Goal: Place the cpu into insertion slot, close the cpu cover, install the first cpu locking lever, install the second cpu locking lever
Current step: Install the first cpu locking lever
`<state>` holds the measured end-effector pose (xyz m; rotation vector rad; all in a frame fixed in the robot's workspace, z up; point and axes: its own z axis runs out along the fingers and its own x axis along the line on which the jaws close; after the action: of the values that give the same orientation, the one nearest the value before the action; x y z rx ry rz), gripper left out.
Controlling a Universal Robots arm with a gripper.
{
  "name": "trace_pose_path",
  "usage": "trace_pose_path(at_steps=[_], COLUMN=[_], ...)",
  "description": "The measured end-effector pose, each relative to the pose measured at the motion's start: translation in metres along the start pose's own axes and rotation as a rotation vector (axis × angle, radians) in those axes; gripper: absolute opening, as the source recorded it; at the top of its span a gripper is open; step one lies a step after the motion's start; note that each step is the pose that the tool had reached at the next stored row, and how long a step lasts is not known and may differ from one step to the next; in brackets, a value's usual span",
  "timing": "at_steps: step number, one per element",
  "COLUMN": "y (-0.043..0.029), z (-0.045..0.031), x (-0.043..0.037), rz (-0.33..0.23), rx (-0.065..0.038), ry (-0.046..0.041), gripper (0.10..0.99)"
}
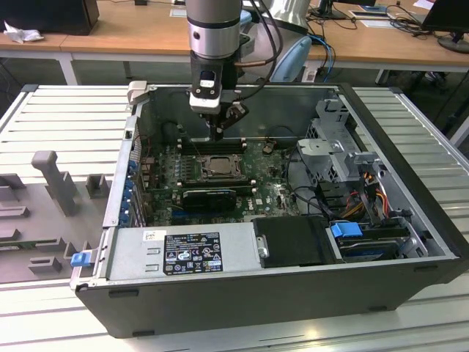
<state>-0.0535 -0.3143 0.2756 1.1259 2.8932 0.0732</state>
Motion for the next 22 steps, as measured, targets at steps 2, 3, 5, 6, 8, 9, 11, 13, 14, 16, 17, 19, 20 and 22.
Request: trace_pose_path(at_steps=[2, 3, 5, 6, 8, 9, 11, 13, 14, 16, 17, 19, 20, 22], y=[0.0, 0.0, 0.0, 0.0, 0.0, 0.0, 0.0, 0.0, 0.0, 0.0, 0.0, 0.0, 0.0, 0.0], z=[0.0, 0.0, 0.0, 0.0, 0.0, 0.0, 0.0, 0.0, 0.0, 0.0, 0.0, 0.0, 0.0, 0.0002], x=[0.0, 0.0, 0.0, 0.0, 0.0, 0.0, 0.0, 0.0, 0.0, 0.0, 0.0, 0.0, 0.0, 0.0], rz=[-0.017, -0.031, -0.058, -0.073, -0.097, -0.105, -0.128, -0.145, -0.154, -0.176, -0.195, -0.233, -0.254, -0.318], rx=[0.0, -0.001, -0.001, -0.001, -0.002, -0.002, -0.002, -0.003, -0.003, -0.004, -0.004, -0.005, -0.005, -0.007], ry=[0.001, 0.0018, 0.0034, 0.0042, 0.0056, 0.006, 0.0072, 0.0081, 0.0085, 0.0093, 0.0102, 0.0121, 0.0132, 0.0159], gripper=[0.106, 0.106, 0.106, 0.106, 0.106, 0.106, 0.106, 0.106, 0.106, 0.106, 0.106, 0.106, 0.106, 0.106])
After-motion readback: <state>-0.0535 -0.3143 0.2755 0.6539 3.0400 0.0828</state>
